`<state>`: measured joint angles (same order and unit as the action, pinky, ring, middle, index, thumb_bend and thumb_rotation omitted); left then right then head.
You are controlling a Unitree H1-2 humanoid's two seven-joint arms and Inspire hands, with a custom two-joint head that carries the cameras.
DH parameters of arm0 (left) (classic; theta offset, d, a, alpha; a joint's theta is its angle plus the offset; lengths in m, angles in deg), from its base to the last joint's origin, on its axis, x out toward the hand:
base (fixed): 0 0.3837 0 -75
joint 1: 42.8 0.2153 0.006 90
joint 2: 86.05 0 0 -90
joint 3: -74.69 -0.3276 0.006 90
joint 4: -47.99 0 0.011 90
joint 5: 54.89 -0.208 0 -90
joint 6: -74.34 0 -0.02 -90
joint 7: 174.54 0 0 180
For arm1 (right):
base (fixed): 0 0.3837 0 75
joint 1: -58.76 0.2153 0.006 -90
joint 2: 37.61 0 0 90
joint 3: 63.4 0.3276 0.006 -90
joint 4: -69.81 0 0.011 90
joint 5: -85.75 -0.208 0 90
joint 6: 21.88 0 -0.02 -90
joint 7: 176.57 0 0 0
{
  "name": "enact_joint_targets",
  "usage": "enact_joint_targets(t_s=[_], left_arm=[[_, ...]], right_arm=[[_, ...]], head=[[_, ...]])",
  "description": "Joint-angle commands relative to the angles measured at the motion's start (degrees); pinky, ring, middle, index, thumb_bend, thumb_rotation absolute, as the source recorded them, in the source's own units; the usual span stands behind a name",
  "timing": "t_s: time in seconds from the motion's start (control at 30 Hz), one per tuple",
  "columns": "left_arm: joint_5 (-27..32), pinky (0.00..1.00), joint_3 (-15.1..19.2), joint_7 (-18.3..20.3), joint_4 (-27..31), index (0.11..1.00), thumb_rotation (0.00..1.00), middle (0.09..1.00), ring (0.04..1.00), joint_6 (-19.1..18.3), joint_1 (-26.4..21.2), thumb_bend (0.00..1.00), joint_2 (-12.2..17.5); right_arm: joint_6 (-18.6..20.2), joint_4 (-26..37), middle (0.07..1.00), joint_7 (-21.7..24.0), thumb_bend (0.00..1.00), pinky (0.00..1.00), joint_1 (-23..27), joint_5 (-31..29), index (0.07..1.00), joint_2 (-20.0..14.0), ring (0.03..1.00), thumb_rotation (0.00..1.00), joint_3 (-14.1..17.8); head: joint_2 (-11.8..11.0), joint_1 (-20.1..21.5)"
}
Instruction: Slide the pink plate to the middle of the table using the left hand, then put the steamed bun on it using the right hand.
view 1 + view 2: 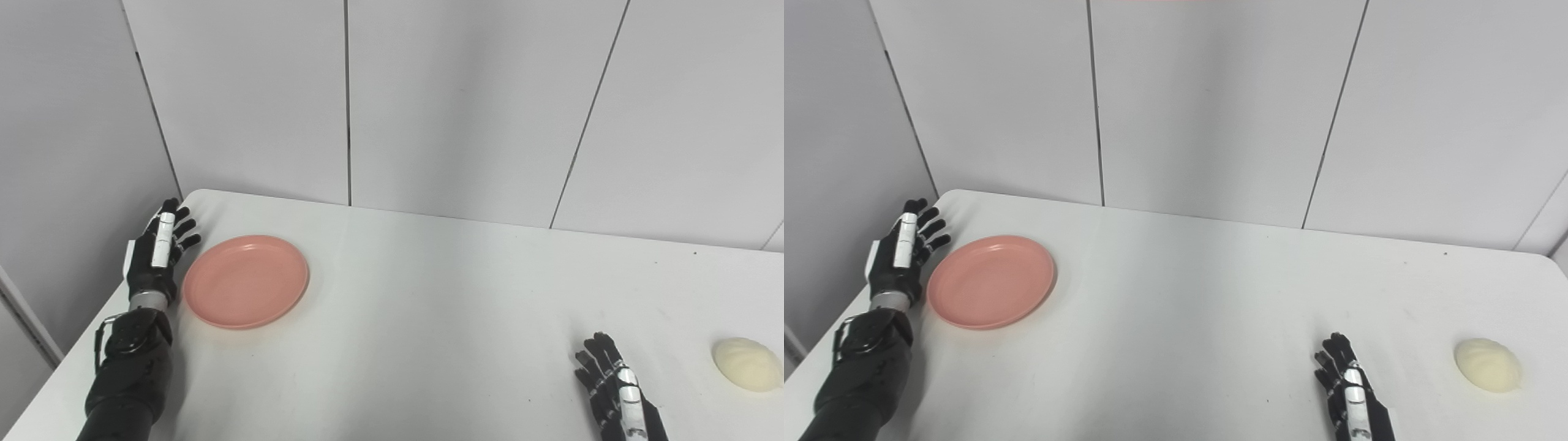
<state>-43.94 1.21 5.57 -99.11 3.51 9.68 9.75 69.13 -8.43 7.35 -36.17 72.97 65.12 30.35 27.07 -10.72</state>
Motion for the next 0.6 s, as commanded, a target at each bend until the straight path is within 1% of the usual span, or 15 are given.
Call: enact_joint_targets(t_s=[0.0,0.07,0.17,0.23,0.37,0.57], left_arm=[[-1.2,0.73,-0.9,-1.0,-0.6,0.841,0.86,0.847,0.825,0.6,-1.9,0.95,0.8],[-1.3,0.74,-1.3,-1.4,-0.1,0.838,0.87,0.839,0.823,0.1,-1.7,0.93,0.5],[-1.7,0.74,-1.8,-1.9,1.7,0.83,0.87,0.832,0.824,-1.1,-1.2,0.94,-0.1],[-2.2,0.74,-2.4,-2.1,2.7,0.837,0.87,0.846,0.84,-1.8,-0.8,0.94,-0.4],[-2.6,0.7,-3.5,-2.4,4.6,0.85,0.89,0.853,0.835,-3.0,0.0,0.95,-0.9],[-2.5,0.72,-4.4,-2.1,5.8,0.848,0.89,0.859,0.843,-3.6,0.8,0.95,-1.3]], right_arm=[[0.1,2.3,0.918,-0.1,0.69,0.94,0.4,-0.2,0.897,0.1,0.91,0.88,0.1],[0.3,2.4,0.915,-0.2,0.69,0.93,0.5,-0.3,0.893,0.1,0.906,0.88,0.1],[0.5,2.3,0.916,-0.3,0.69,0.94,0.7,-0.5,0.892,0.1,0.907,0.87,0.1],[0.4,2.1,0.918,-0.4,0.68,0.94,0.7,0.0,0.892,0.1,0.91,0.88,0.0],[0.3,2.0,0.92,-0.6,0.68,0.93,0.8,0.2,0.895,0.1,0.909,0.89,0.0],[0.2,2.1,0.906,-0.8,0.68,0.91,0.7,0.6,0.884,0.1,0.893,0.89,-0.1]], head=[[0.1,-0.1],[0.2,-0.1],[0.0,0.0],[0.0,0.0],[0.2,0.1],[0.3,0.3]])
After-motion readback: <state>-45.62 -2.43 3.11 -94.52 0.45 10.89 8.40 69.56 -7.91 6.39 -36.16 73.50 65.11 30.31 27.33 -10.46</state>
